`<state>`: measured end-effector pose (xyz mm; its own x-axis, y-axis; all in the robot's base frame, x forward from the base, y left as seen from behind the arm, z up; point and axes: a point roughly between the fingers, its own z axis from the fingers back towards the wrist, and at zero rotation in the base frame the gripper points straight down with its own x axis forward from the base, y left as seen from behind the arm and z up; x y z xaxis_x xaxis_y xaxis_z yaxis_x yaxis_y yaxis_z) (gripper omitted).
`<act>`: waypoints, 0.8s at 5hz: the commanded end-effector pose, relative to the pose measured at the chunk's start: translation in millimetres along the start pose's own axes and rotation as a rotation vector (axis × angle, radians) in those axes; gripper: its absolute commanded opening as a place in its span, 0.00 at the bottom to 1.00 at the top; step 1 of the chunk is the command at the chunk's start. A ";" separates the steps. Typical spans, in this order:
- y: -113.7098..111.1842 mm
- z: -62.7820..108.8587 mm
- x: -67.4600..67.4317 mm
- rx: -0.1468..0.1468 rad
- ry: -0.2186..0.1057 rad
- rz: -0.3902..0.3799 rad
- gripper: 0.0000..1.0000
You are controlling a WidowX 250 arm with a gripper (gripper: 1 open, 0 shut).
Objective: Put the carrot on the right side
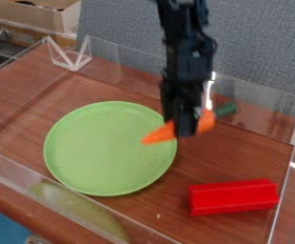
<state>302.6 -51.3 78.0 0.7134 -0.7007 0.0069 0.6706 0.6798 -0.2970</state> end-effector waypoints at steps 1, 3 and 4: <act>13.0 -6.8 1.9 0.002 -0.015 -0.042 0.00; 11.9 -12.7 45.7 0.035 -0.039 -0.035 0.00; 16.7 -13.1 71.6 0.052 -0.033 -0.089 0.00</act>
<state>352.9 -88.0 40.0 0.6676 -0.7444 0.0132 0.7154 0.6365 -0.2884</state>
